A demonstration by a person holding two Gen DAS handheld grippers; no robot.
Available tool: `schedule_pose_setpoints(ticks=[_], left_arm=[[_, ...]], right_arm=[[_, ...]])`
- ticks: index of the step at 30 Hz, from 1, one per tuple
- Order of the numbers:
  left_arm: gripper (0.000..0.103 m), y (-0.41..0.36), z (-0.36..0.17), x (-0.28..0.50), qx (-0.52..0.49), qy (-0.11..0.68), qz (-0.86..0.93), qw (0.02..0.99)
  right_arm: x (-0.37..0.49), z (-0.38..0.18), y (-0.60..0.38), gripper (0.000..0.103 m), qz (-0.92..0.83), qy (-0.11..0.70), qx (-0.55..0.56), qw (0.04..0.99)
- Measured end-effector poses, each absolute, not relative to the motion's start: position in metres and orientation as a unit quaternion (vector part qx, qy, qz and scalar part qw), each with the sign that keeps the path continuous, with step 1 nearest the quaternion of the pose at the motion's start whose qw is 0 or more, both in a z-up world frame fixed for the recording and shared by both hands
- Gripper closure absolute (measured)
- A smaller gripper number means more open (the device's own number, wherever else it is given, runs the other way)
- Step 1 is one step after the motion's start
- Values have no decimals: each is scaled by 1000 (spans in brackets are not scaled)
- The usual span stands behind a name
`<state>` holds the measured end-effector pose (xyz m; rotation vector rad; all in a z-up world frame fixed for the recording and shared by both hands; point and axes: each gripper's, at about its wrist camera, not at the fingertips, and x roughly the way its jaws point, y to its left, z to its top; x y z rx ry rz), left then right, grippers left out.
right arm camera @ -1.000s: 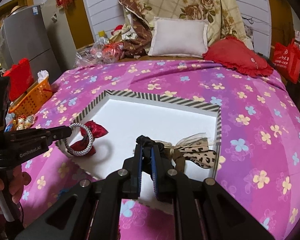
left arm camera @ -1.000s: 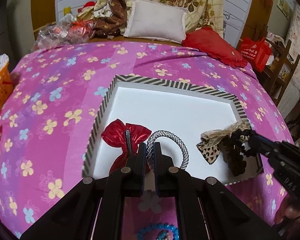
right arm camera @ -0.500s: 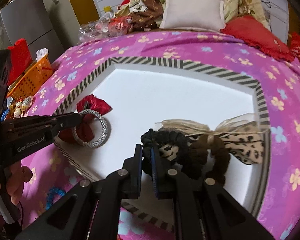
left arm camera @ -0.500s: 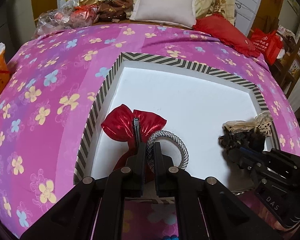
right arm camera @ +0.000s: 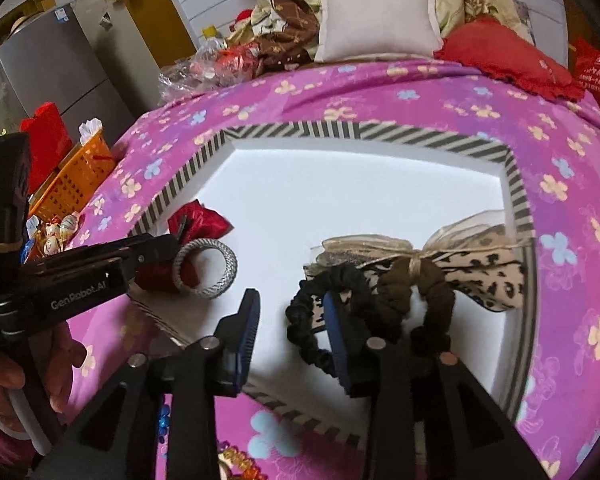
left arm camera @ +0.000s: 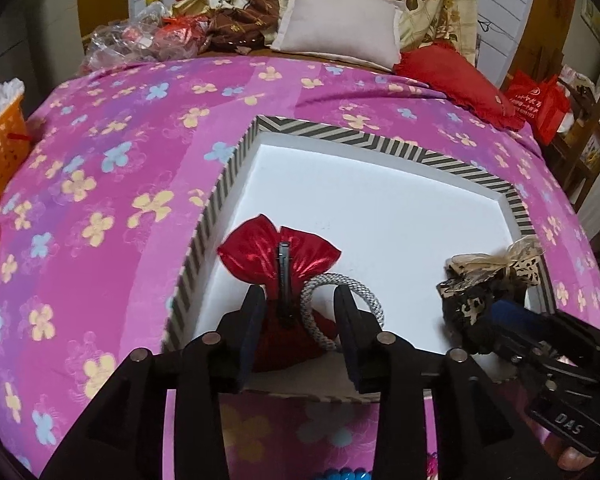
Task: Organize jewelry
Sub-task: 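Open both tools to release the items and withdraw from the tray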
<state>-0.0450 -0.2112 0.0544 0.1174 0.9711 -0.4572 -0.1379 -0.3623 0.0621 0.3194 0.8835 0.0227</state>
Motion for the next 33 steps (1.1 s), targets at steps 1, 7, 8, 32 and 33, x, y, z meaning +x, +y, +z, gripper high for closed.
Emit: schedule_pose_setpoints(ticks=[1,7,8,32,33], left_arm=[[88,-211,56,-47,59,459,-216,860],[88,-205,67,-60,63,447,-215,866],[88,-204,68,-62,63,446,-215,867],[88,-154,85,-152,85,412,-187,888],[88,-152,85,-155,85,412,-186,888]], right_arm=[[-140,64,-362,64,11,424,154,893],[-153,75,-357,57,5,417,148,897],[-156,77,-356,57,4,417,145,897],[-248,94,-327,42,-24,414,119,902],[-250,94,-327,42,-25,414,120,902]])
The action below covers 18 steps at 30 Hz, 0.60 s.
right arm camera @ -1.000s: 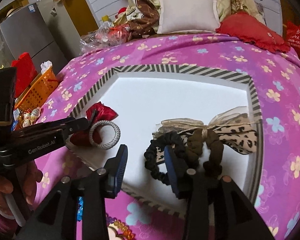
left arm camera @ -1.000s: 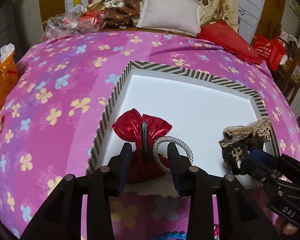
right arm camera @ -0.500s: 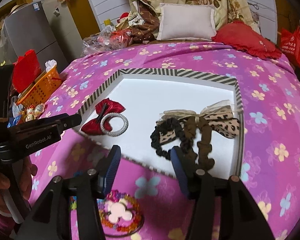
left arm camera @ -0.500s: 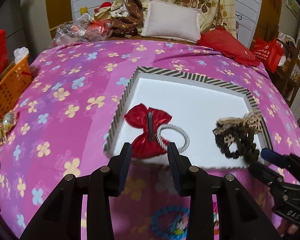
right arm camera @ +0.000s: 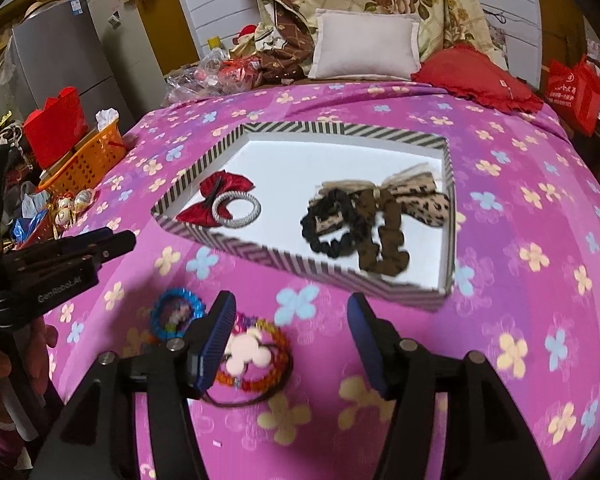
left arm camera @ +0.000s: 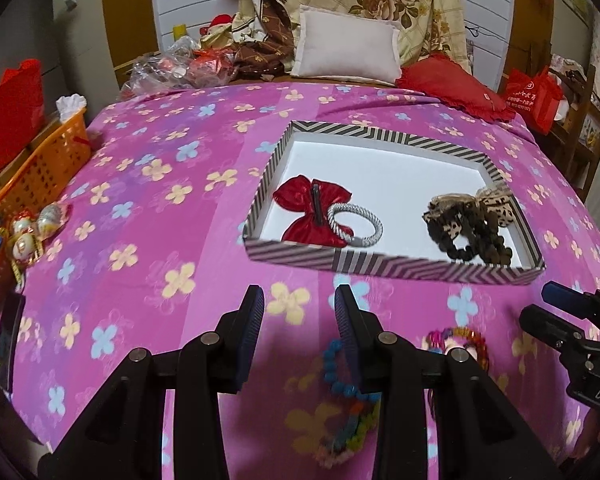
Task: Organize jewelry
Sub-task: 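Open both tools to release the items and withdraw from the tray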
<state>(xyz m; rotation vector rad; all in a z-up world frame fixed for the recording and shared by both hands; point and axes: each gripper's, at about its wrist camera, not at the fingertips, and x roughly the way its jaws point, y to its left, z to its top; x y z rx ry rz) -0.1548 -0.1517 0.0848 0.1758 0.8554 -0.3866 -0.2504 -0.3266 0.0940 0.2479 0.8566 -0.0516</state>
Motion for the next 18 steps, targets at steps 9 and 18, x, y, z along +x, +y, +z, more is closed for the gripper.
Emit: schedule_pose_setpoints(ticks=[9,18], left_arm=[[88,-138,87,-180,84,405,-183,892],[88,-125,87,-197,81,402,-182,894]], right_arm=[[-273,93,-318,40,-30,418,118,900],[-288,99,-308,39,-29,415,111,903]])
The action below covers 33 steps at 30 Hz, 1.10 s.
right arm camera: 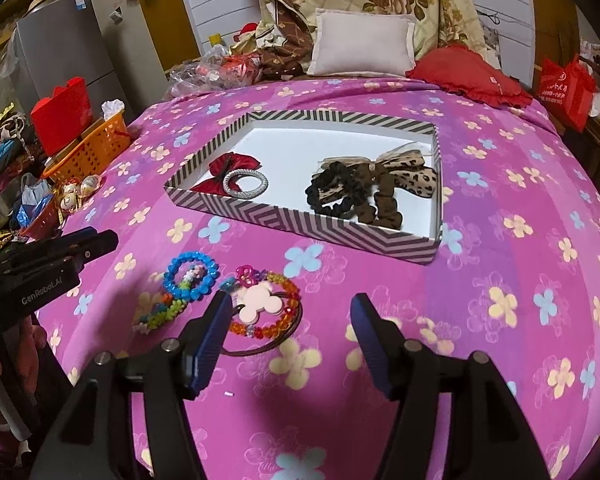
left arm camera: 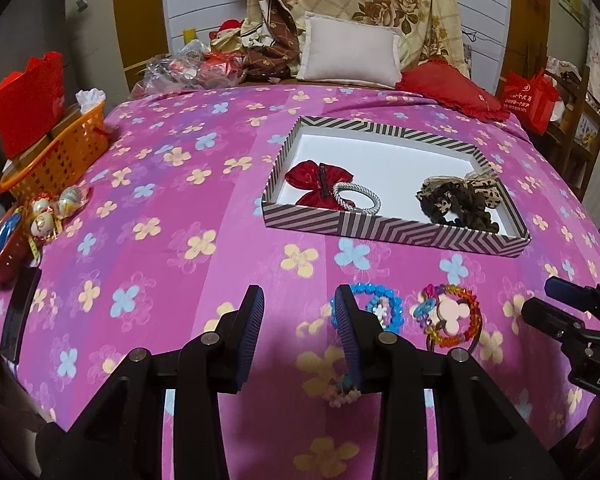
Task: Organize jewelry
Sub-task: 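Open both tools to release the items and withdraw from the tray, then grasp the blue beaded bracelet with the left tool while the right tool grasps the rainbow beaded bracelet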
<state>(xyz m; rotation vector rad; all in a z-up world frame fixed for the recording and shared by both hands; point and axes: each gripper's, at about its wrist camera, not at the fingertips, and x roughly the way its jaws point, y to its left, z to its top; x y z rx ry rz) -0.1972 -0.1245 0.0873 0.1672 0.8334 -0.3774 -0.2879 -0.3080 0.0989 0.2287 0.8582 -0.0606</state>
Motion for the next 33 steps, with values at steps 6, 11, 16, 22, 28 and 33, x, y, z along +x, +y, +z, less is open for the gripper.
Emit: schedule_pose_setpoints(ticks=[6,11,16,22,28,33], left_arm=[[88,-119,85,-203,74,408,-184,891],[88,-114,82,-205,64,418,-192,886],[88,-102,79,-204,49,431,-195,879],[88,-87,69,-198,26,459,-193,867],[88,-89,64,-192,24,465,-196,863],[88,-97,60,-188,29,469,-200,860]], right_arm=[[-293,101,-303,38,-27,413,107,904],[-295,100,-301,38,-25,415,105,903],[-299,94,-303,38,-27,422,105,900],[-299,84,-304,38,-27,431,110,895],[-294,73,-302,38,-24,443,106,890],[-288,68,-302,38,-24,446,99,889]])
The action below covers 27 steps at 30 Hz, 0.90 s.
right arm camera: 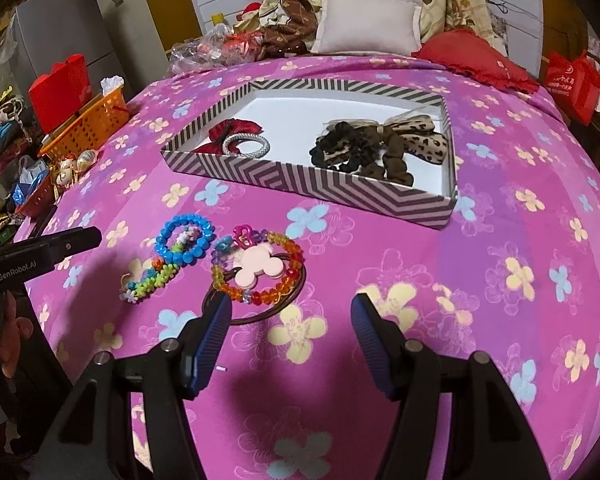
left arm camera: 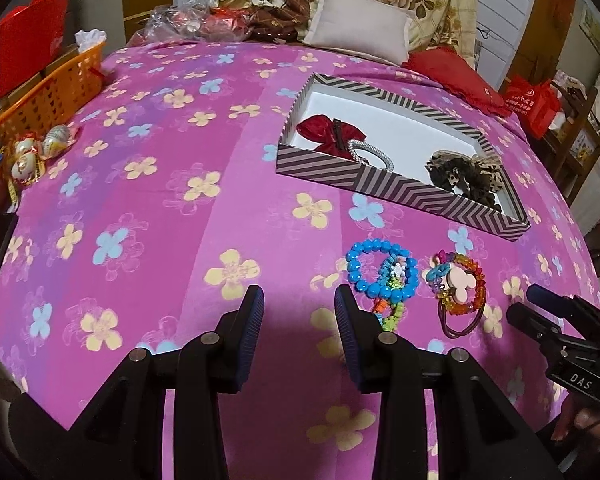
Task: Organize jewelry
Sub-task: 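Grasp the blue beaded bracelet with the left tool while the right tool grasps the rainbow beaded bracelet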
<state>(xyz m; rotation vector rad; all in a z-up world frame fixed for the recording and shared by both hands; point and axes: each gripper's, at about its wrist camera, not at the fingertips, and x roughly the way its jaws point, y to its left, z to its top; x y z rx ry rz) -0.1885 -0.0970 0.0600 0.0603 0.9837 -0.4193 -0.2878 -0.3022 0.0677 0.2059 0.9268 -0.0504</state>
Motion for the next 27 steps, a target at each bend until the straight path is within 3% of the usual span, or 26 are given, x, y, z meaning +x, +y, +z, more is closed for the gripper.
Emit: schedule_pose_setpoints(ticks=[7,9,12,27], left_arm=[[88,-106,55,-182,35,474,-202,856],[88,-109,54,-180,36,476,-202,855],[88,-112,52,-177,35,480,-202,853],[88,-124,48,-164,44,488,-214,845]], right_arm=[[-277,66,-304,41,-17,441,89,893],[-269,66,-304,55,-12,444,81,892],[-256,65,-302,61,-8,450,63,891],[-213,46,-299,72,25,501,6,865]])
